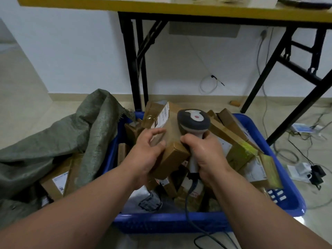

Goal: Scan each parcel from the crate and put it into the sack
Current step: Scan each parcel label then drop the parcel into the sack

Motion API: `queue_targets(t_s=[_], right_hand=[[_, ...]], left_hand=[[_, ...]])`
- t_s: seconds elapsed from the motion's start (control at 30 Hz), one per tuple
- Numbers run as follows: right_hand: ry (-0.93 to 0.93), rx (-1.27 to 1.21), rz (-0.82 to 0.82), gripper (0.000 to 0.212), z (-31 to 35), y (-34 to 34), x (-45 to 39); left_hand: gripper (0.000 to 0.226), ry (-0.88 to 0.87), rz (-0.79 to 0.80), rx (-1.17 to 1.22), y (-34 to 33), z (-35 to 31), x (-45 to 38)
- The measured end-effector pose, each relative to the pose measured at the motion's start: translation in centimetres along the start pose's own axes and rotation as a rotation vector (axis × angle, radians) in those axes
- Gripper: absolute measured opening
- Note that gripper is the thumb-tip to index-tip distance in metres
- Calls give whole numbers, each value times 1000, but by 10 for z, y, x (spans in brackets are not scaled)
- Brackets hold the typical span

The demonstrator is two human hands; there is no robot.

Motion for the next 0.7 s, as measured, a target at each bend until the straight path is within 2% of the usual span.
queue_targets(t_s=[0.03,0.07,0.13,0.17,0.27,0.37,0.47,0.57,0.7], right_hand=[[23,-2,-8,35,5,-3,4],[42,-24,-17,36,9,-6,7],[74,-87,8,43,17,-15,10],[89,-105,40,45,20,-23,11],[93,-118,130,46,25,-41,12],[67,-9,109,43,28,-41,11],[114,137,65,28,41,-36,11],[156,221,15,22,52,-33,13],[168,197,78,24,59,-39,13]], left_hand=[[45,18,-42,42,7,1,6],[62,48,-74,88,14,4,12],[100,124,-56,217,19,13,20],[107,164,-15,267,17,18,24],[87,165,33,374,20,19,33],[63,-4,-91,353,45,0,34],[36,-117,-174,265,68,-21,40],[44,-151,-234,90,94,-30,47],[48,-187,-258,10,117,-32,52]])
Point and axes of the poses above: each hand's wrist, its own x-axis away from the middle knuckle, its own y-axis out of the back of the hand, z = x × y, the point moved 10 cm from there along -x, towards the middle knuckle, and after that the axes turned 15 degrees about z, right-handed, at the moved point
